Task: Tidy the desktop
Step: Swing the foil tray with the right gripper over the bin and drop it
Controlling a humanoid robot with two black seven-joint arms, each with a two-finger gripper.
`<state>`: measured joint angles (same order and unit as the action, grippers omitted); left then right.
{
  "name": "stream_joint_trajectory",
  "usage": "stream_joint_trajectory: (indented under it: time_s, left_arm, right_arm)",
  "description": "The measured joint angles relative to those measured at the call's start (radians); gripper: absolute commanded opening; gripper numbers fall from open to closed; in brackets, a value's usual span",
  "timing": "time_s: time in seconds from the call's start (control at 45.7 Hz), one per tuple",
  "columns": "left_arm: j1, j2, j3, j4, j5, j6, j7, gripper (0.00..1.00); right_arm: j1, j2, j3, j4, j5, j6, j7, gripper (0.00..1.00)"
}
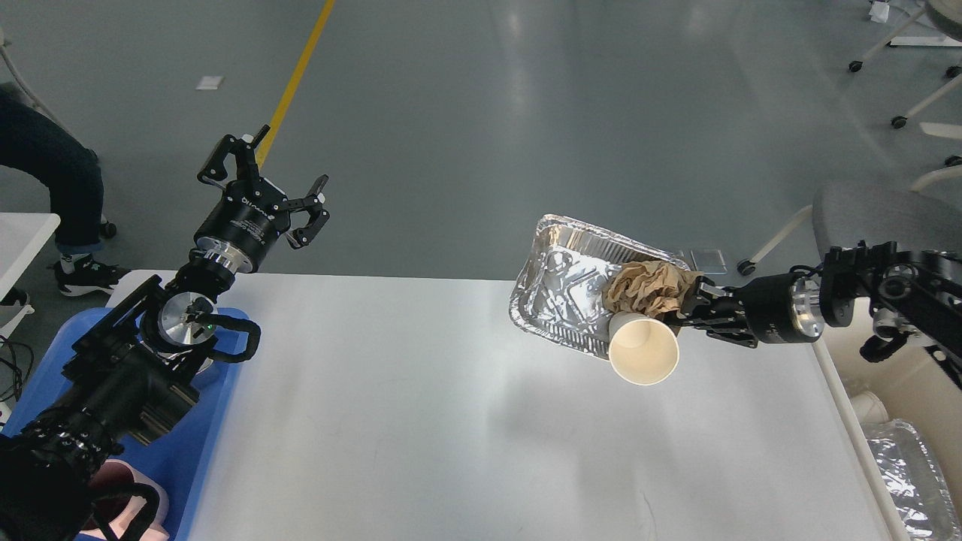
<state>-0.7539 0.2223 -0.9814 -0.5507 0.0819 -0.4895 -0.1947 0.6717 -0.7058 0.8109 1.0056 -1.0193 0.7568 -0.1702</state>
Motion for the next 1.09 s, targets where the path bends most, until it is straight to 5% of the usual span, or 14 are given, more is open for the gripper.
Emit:
stream_joint_trajectory:
  time_s: [0.547, 1.095]
  left_arm:
    - [0.025, 0.068, 0.009, 0.0, 0.009, 0.034, 0.001, 0.97]
    - [0.042, 0.148, 0.017, 0.0, 0.009, 0.023, 0.008, 0.97]
  right_arm:
    - [-0.217, -0.084, 0.192, -0.239, 0.186, -0.036, 0.002, 0.0]
    - [-0.257, -0.066, 0.189, -0.466, 0.275, -0.369, 0.005, 0.0]
